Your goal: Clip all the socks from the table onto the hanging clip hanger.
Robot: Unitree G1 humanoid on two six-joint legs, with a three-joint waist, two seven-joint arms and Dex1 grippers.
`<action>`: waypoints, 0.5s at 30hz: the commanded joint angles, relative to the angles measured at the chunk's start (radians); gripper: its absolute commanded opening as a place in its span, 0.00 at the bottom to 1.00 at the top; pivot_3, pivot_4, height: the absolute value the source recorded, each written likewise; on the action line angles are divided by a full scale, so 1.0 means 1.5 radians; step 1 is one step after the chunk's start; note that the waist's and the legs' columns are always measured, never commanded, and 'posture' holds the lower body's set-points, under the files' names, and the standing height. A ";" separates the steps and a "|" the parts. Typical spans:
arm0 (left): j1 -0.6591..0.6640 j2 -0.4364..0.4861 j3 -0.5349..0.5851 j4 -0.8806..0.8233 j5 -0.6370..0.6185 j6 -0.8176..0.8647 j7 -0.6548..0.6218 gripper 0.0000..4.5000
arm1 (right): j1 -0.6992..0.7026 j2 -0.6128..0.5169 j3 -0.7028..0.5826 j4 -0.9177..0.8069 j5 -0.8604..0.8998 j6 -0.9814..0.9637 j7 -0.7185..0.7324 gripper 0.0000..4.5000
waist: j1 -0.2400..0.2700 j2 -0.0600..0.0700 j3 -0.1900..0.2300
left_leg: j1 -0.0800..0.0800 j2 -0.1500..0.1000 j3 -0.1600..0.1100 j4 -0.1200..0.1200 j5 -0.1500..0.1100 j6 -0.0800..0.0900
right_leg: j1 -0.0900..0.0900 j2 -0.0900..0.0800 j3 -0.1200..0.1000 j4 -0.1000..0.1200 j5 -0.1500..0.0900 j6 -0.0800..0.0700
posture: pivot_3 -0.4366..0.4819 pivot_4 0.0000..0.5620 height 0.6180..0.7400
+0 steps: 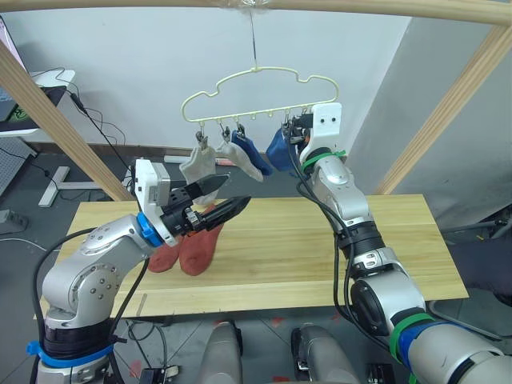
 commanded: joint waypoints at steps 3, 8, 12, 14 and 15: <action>-0.001 0.006 0.002 -0.022 -0.002 -0.014 0.000 1.00 | -0.022 0.002 -0.004 -0.009 -0.006 -0.016 0.000 0.26 | 0.000 0.000 0.000 | 0.000 0.000 0.000 0.000 0.000 0.000 | 0.000 0.000 0.000 0.000 0.000 0.000 | 0.61 0.39 1.00; 0.000 0.006 0.002 -0.022 0.000 -0.015 0.001 1.00 | -0.024 0.002 -0.004 -0.006 -0.004 -0.018 0.004 0.26 | 0.000 0.000 0.000 | 0.000 0.000 0.000 0.000 0.000 0.000 | 0.000 0.000 0.000 0.000 0.000 0.000 | 0.61 0.39 1.00; 0.001 0.006 0.002 -0.024 -0.001 -0.015 0.003 1.00 | -0.026 0.001 -0.004 -0.002 -0.006 -0.019 0.002 0.26 | 0.000 0.000 0.000 | 0.000 0.000 0.000 0.000 0.000 0.000 | 0.000 0.000 0.000 0.000 0.000 0.000 | 0.61 0.39 1.00; 0.000 0.005 0.002 -0.023 0.000 -0.015 0.003 1.00 | -0.027 0.001 -0.004 0.000 -0.005 -0.020 0.002 0.26 | 0.000 0.000 0.000 | 0.000 0.000 0.000 0.000 0.000 0.000 | 0.000 0.000 0.000 0.000 0.000 0.000 | 0.61 0.39 1.00; -0.001 0.005 0.001 -0.023 0.000 -0.015 0.003 1.00 | -0.027 0.001 -0.005 0.001 -0.006 -0.020 0.002 0.26 | 0.000 0.000 0.000 | 0.000 0.000 0.000 0.000 0.000 0.000 | 0.000 0.000 0.000 0.000 0.000 0.000 | 0.61 0.39 1.00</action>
